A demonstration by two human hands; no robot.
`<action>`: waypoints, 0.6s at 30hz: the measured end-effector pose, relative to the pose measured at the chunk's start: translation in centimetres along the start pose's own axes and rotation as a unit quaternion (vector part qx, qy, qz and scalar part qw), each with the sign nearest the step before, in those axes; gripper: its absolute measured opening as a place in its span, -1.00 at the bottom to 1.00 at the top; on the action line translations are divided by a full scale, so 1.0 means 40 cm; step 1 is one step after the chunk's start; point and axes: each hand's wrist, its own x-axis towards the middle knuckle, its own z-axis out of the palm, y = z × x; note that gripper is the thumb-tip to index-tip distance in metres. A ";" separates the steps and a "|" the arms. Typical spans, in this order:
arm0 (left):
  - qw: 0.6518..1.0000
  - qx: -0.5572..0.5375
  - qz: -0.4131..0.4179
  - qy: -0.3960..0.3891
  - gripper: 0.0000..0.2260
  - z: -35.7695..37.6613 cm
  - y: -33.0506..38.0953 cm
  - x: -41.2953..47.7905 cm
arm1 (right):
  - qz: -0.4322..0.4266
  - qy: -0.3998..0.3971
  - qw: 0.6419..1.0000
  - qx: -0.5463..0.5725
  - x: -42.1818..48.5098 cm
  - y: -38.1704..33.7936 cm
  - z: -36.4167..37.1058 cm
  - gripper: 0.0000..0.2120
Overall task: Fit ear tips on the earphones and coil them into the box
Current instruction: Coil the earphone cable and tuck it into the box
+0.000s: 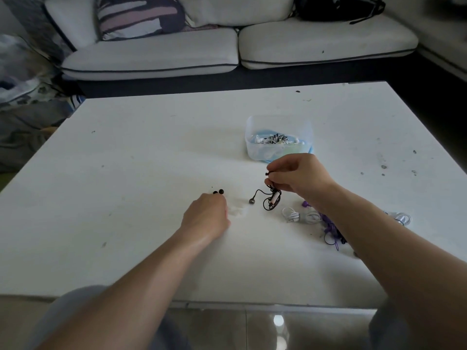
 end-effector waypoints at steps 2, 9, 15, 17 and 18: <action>1.000 -0.012 -0.005 -0.002 -0.90 -0.005 -0.004 0.004 | 0.005 -0.004 1.000 0.007 -0.002 -0.002 -0.002 -0.84; 0.960 -0.278 0.042 0.012 -0.88 -0.088 0.021 -0.010 | -0.009 -0.006 1.000 0.026 -0.008 -0.017 -0.003 -0.87; 0.847 -0.528 0.024 0.053 -0.87 -0.120 0.067 0.009 | -0.066 0.001 0.998 0.013 -0.013 -0.022 0.006 -0.91; 0.810 -0.585 0.016 0.038 -0.84 -0.122 0.078 0.021 | -0.082 0.021 0.996 0.011 -0.010 -0.027 0.005 -0.90; 0.794 -0.608 0.015 0.028 -0.83 -0.123 0.083 0.024 | -0.087 0.029 0.996 0.009 -0.010 -0.030 0.004 -0.89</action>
